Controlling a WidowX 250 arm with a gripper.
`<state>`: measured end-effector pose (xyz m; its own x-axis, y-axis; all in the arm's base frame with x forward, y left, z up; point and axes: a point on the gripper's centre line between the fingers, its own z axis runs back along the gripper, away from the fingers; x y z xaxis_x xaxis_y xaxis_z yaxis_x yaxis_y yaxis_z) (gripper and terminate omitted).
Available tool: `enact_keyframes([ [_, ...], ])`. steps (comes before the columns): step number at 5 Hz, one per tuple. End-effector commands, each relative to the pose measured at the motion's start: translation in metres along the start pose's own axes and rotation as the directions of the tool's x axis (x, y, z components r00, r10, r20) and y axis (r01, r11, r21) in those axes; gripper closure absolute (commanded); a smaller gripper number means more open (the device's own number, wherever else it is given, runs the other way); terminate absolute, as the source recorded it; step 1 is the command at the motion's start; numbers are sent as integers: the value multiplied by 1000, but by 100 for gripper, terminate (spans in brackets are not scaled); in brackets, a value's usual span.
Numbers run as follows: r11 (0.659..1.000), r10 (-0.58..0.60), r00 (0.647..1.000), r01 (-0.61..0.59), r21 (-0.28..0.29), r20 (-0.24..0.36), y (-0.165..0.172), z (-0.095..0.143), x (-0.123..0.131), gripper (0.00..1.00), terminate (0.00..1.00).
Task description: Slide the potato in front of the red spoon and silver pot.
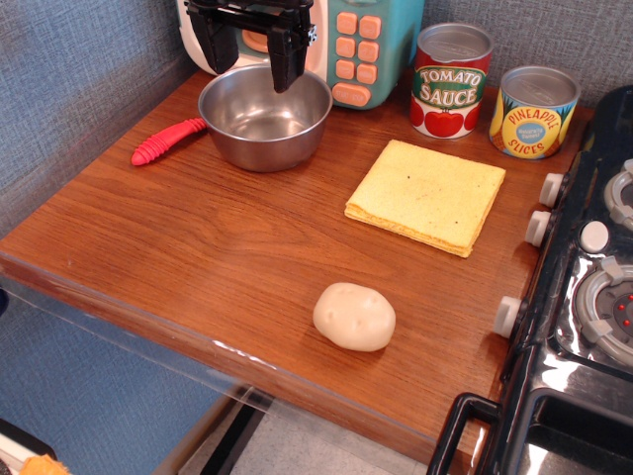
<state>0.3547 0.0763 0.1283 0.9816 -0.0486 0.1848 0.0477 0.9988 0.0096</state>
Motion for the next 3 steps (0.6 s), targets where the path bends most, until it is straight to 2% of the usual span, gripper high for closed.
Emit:
enact_keyframes([
  [1, 1000, 0, 1000, 0, 0, 0, 0, 0, 0, 0, 0],
  [3, 985, -162, 987, 162, -65, 12, -39, 1, -44, 0, 0],
])
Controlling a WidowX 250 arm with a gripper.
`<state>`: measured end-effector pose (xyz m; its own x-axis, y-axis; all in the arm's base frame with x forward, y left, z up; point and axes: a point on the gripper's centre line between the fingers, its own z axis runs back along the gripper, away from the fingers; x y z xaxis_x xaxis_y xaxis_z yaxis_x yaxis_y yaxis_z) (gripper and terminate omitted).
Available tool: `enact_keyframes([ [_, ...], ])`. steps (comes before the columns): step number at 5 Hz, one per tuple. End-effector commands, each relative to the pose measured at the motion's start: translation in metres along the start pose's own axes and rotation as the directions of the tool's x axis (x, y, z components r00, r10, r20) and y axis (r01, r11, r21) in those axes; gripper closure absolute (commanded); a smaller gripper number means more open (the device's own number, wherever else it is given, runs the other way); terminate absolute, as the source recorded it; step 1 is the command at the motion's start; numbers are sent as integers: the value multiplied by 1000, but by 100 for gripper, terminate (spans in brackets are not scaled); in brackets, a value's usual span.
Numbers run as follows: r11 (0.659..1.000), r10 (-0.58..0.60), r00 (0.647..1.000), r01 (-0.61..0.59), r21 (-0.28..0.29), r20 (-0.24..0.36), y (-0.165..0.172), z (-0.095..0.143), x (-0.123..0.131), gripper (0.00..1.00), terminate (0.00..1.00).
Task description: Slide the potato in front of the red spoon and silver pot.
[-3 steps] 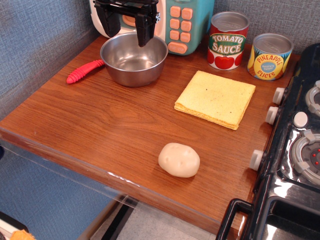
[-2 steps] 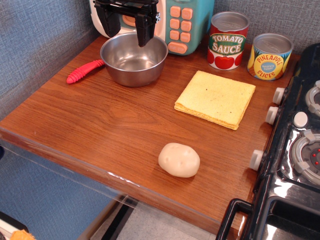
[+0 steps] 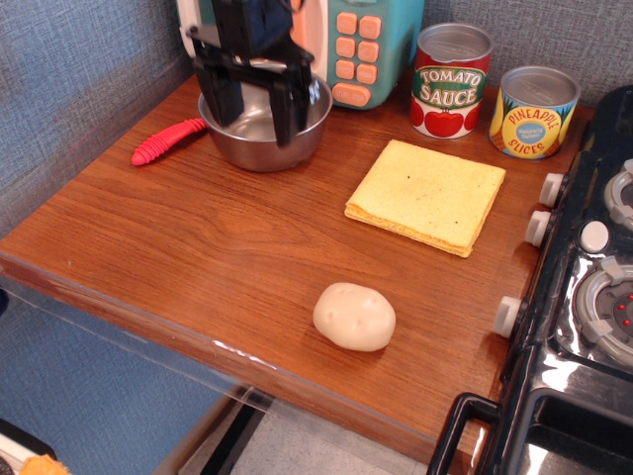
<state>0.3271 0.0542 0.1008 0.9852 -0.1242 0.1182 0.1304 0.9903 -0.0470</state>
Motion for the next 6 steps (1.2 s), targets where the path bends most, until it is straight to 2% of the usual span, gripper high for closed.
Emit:
enact_keyframes([
  [1, 984, -174, 982, 175, -17, 69, -35, 16, -44, 0, 0],
  [2, 955, -292, 954, 295, -36, 61, -49, -5, -74, 0, 0],
  [3, 891, -451, 891, 453, -26, 55, -65, -35, -88, 0, 0],
  [4, 824, -565, 822, 566, 11, 75, -81, -47, -84, 0, 0],
  [5, 737, -676, 732, 674, 54, 82, -97, -48, -80, 0, 0],
  [6, 663, -749, 658, 746, 65, 81, -112, -48, -78, 0, 0],
])
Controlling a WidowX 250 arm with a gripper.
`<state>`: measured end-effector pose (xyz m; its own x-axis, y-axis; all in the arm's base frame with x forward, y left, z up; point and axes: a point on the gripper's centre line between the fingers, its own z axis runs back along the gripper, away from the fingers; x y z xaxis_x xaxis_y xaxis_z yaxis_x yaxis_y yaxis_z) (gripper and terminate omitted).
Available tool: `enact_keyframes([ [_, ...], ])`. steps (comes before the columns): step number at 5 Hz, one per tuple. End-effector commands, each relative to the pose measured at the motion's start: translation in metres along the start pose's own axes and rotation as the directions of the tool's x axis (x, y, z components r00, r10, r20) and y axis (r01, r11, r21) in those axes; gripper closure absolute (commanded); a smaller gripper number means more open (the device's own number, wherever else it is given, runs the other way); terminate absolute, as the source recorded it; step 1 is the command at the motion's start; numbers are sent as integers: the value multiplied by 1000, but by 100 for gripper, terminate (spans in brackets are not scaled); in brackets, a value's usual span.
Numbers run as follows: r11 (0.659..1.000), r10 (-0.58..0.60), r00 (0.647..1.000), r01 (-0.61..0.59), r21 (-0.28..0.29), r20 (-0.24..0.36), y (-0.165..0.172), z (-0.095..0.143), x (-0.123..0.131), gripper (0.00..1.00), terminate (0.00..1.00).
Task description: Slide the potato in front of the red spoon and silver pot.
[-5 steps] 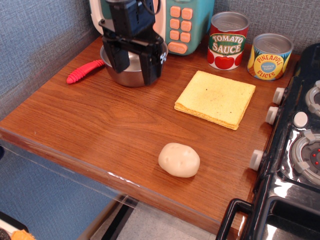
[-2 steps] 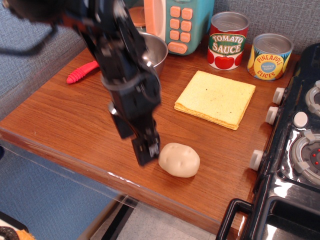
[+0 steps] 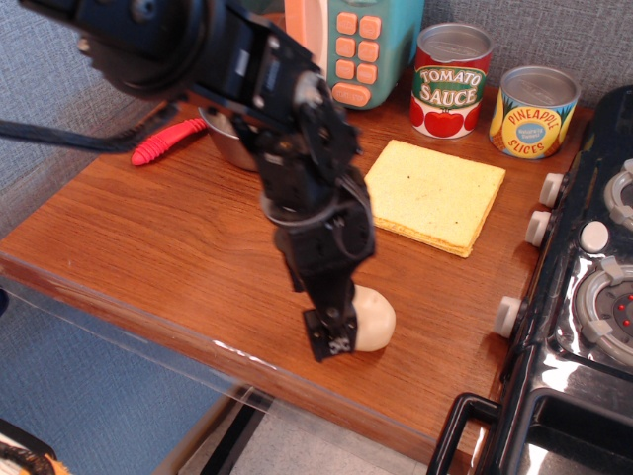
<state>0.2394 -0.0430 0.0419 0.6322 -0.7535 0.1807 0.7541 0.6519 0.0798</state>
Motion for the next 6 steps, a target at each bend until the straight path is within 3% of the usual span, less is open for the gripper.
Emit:
enact_keyframes([
  [1, 985, -175, 984, 174, 17, 22, -8, 4, 15, 0, 0],
  [3, 982, -186, 983, 186, 29, 1, 6, 5, 30, 0, 0],
  [5, 986, -160, 987, 159, 47, 24, 25, 13, 41, 0, 0],
  [6, 986, -161, 987, 161, 33, -6, 21, 2, 40, 0, 0],
])
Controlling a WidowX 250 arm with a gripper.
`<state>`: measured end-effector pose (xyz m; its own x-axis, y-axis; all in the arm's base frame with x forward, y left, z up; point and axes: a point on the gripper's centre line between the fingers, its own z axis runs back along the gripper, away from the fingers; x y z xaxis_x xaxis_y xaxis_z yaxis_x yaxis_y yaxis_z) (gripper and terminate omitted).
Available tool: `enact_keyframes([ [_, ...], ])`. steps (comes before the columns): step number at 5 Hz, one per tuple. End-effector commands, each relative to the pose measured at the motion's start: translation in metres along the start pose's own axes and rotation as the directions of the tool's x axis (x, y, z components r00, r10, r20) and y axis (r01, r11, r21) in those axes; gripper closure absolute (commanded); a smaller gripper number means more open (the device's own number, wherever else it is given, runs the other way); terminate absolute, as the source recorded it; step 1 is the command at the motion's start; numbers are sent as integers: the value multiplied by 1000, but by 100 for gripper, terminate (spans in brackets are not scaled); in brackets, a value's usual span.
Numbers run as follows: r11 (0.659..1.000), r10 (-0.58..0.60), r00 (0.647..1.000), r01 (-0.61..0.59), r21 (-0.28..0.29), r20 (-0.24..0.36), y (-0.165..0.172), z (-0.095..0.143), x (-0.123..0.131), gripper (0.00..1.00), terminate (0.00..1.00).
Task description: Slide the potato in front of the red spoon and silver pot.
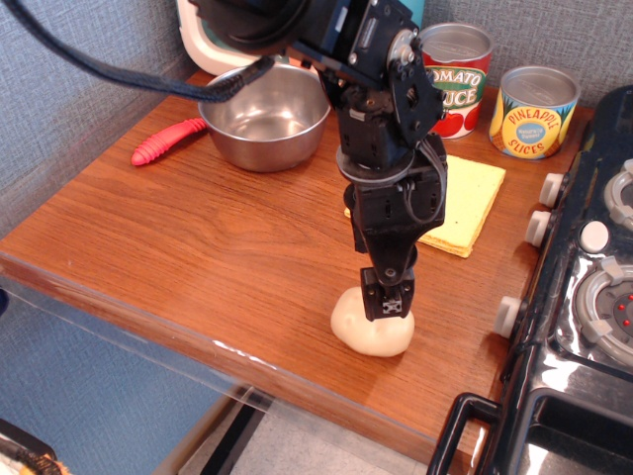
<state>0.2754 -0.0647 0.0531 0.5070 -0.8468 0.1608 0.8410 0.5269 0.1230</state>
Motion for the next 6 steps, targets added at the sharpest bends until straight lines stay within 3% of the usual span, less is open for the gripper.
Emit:
enact_keyframes([
  [1, 1000, -3, 1000, 3, 6, -15, 0, -6, -5, 0, 0],
  [4, 1000, 27, 995, -29, -13, -97, -9, -31, -12, 0, 0],
  [5, 996, 88, 994, -89, -14, -73, -2, -28, -12, 100, 0],
  [6, 946, 322, 947, -321, 43, -9, 16, 3, -16, 100, 0],
])
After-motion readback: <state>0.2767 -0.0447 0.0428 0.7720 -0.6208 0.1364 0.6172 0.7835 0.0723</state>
